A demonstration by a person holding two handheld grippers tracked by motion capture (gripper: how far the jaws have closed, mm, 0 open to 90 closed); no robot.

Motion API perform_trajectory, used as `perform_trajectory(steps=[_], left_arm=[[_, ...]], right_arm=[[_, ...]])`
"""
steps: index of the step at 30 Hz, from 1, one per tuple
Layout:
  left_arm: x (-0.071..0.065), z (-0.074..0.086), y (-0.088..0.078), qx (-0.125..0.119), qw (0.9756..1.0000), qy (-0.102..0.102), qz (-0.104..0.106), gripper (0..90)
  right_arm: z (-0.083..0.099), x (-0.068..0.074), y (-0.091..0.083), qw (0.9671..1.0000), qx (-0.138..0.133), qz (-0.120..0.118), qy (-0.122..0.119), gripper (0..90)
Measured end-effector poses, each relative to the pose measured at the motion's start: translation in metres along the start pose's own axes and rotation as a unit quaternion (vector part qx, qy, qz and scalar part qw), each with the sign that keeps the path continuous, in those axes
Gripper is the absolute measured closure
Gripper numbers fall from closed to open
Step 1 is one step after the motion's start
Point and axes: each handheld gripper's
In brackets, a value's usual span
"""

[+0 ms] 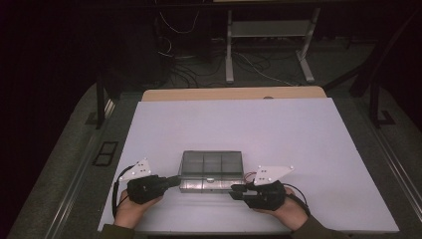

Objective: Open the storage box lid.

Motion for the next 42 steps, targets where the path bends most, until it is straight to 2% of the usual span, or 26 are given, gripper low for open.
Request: perform_trajectory(steps=[9,11,13,19,25,42], left_arm=[[0.0,-0.003,0.003,-0.003,1.0,0.005,0.001,88.7],[0.0,-0.004,0.003,-0.005,1.0,0.006,0.0,88.7],[0.0,-0.005,0.003,-0.008,0.9999,0.008,0.001,88.7],[0.001,-0.009,0.002,-0.016,0.9998,0.012,-0.001,88.7],[0.002,-0.011,0.002,-0.019,0.9997,0.013,-0.001,88.7],[0.006,-0.02,0.001,-0.031,0.9993,0.02,-0.003,88.7]], right_arm=[[0.01,-0.01,-0.018,1.0,-0.001,-0.001,0.008,54.5],[0.01,-0.012,-0.021,1.0,-0.001,0.0,0.009,53.6],[0.01,-0.015,-0.021,0.9999,-0.003,0.004,0.013,56.8],[0.006,-0.024,-0.019,0.9994,-0.017,0.021,0.019,74.7],[-0.005,-0.028,-0.021,0.9989,-0.038,0.025,0.016,84.6],[-0.017,-0.031,-0.022,0.9985,-0.05,0.02,0.008,89.3]])
Point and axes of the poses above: each handheld gripper's, and its own axes: y roughly forward along the jaws, z roughly out of its underside, x roughly to its left, and after that the axes turned 3 degrees about -x, right-handed
